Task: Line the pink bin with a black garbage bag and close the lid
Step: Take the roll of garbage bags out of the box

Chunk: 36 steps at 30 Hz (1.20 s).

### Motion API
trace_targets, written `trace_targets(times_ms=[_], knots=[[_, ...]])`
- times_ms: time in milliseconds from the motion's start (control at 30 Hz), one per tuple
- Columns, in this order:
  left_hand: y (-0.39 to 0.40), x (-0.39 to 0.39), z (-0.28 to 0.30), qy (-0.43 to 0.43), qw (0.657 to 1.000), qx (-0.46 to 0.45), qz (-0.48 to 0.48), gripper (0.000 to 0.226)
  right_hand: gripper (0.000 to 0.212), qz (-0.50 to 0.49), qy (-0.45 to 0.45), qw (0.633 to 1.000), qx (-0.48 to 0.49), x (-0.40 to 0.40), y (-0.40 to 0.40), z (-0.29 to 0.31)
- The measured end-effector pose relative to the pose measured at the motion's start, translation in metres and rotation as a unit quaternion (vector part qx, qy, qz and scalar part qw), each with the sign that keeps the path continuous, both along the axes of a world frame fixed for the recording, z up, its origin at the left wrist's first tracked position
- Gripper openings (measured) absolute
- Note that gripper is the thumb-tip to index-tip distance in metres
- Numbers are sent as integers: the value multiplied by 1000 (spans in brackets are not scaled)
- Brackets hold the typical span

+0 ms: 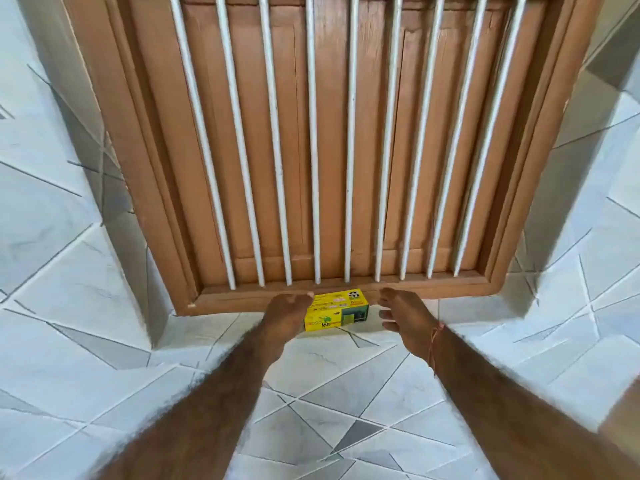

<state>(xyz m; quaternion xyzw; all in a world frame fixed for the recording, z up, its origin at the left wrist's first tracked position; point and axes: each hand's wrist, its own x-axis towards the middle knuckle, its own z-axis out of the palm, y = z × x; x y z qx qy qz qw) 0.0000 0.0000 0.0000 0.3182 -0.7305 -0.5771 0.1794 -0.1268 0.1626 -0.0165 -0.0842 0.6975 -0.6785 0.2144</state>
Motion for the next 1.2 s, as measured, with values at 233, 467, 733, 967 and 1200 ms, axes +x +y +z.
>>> trace_targets(times_ms=[233, 467, 733, 967, 1200], knots=[[-4, -49, -28, -2, 997, -6, 73, 40, 36, 32, 24, 996, 86, -24, -20, -15], [19, -47, -28, 214, 952, 70, 209, 33, 23, 28, 62, 994, -85, -11, -16, -29], [48, -21, -13, 223, 951, 142, 161, 40, 26, 43, -9, 979, -201, -9, 9, -16], [71, -9, 3, 234, 941, 182, 167, 35, 18, -66, 59, 980, -179, 8, 4, -6], [64, -4, 23, 237, 952, 92, 172, 42, 34, -146, 100, 974, -139, 25, -13, 7]])
